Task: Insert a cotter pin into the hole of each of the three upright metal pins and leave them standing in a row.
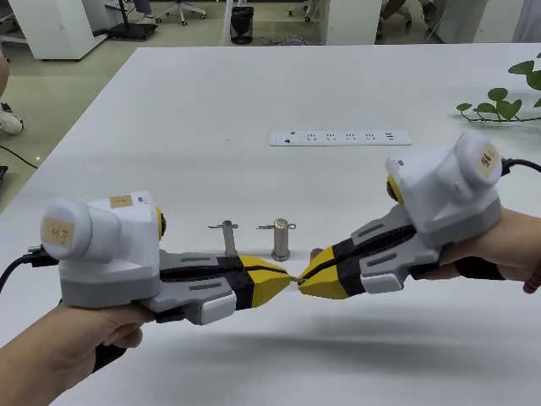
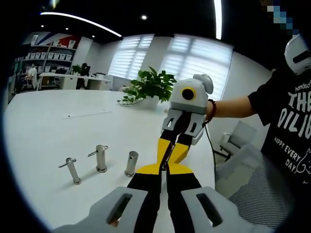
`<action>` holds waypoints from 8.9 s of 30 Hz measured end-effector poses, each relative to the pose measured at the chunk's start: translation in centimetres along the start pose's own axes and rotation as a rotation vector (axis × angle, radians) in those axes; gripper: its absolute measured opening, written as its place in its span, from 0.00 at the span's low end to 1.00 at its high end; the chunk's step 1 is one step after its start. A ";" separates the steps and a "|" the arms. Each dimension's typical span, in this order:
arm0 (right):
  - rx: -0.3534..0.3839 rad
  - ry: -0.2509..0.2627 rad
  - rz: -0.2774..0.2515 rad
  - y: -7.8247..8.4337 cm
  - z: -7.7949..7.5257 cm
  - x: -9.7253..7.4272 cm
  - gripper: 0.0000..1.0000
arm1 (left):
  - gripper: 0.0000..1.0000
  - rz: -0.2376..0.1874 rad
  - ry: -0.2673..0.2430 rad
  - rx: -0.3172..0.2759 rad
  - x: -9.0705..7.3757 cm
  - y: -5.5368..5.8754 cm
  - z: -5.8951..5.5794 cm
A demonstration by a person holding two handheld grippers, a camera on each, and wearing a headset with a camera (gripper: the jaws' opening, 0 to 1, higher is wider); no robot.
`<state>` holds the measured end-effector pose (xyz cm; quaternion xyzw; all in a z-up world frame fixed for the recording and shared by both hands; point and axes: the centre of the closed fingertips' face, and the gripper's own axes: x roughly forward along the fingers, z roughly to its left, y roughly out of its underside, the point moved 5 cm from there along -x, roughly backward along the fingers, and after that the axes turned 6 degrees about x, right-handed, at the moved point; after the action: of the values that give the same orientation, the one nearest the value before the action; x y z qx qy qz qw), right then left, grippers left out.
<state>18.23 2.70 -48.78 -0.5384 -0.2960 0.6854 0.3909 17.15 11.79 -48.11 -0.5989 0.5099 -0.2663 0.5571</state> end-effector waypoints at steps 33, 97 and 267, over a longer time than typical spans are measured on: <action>-0.181 0.178 0.160 1.3 -2.5 -2.6 0.00 | 0.28 0.043 -0.218 0.147 2.2 1.4 2.4; -0.282 0.214 0.309 5.6 -7.7 -3.9 0.00 | 0.10 0.179 -0.421 0.150 8.9 5.1 5.2; -0.010 0.262 0.158 2.8 -7.4 0.8 0.08 | 0.51 0.105 -0.387 0.098 1.6 2.4 4.6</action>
<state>24.69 1.82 -53.29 -0.6468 -0.2028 0.6363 0.3684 21.05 12.51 -51.91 -0.5836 0.4105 -0.1414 0.6862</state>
